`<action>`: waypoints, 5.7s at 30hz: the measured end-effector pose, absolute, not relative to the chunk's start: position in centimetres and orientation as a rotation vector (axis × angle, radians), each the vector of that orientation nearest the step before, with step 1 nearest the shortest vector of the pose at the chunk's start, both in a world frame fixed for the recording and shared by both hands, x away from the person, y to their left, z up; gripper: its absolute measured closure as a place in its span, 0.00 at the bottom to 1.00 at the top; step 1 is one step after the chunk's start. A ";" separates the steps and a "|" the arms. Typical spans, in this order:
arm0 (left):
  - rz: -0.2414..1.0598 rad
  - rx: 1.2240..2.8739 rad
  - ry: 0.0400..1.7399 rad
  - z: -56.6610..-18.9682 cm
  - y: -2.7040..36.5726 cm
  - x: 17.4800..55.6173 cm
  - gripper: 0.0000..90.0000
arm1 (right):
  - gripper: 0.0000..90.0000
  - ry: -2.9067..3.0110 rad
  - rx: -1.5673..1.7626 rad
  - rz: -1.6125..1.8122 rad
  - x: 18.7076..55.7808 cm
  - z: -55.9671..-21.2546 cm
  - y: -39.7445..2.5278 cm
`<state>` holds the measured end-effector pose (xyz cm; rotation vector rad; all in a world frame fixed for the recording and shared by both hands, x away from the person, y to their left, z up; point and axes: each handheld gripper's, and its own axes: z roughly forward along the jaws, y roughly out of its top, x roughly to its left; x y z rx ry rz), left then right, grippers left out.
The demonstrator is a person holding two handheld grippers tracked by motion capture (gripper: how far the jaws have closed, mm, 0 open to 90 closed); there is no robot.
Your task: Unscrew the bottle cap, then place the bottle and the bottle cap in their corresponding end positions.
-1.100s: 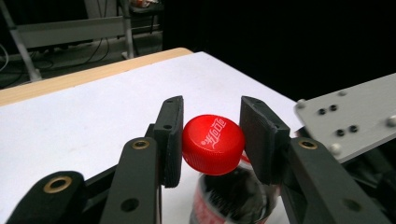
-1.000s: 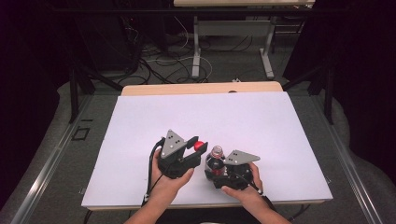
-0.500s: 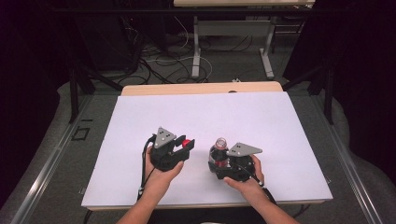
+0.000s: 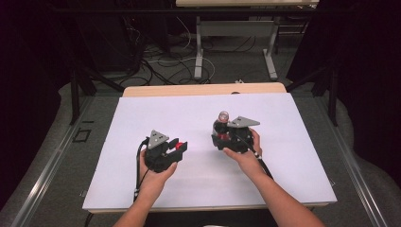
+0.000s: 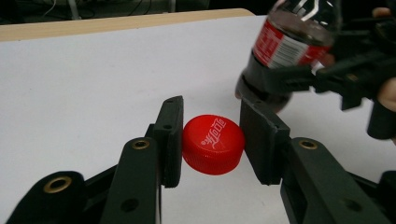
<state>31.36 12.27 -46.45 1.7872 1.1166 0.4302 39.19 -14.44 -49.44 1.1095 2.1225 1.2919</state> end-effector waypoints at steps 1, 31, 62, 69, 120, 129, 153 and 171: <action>0.423 1.779 1.122 -46.5 12.3 31.3 0.68 | 0.32 2.121 1.125 1.285 40.0 -49.5 -14.3; 0.409 1.794 1.167 -48.0 13.7 32.3 0.68 | 0.31 2.155 1.114 1.261 45.8 -54.1 -9.7; 0.397 1.810 1.187 -48.7 13.4 32.9 0.68 | 0.15 2.144 1.233 1.305 45.1 -54.1 -10.5; 0.379 1.834 1.180 -49.7 12.5 33.8 0.68 | 0.05 2.181 1.262 1.273 43.5 -53.5 -11.3; 0.227 2.080 0.962 -56.5 3.7 34.9 0.67 | 0.01 2.089 1.338 1.239 36.0 -51.4 -19.9; 0.234 2.068 0.975 -56.4 3.7 34.9 0.59 | 0.01 2.086 1.333 1.241 36.0 -51.3 -19.9; 0.254 1.911 1.065 -51.2 12.2 35.5 0.31 | 0.01 2.093 1.324 1.228 35.2 -50.8 -20.6; 0.433 1.789 1.240 -51.2 21.2 33.2 0.11 | 0.00 2.041 1.330 1.179 33.2 -51.4 -23.7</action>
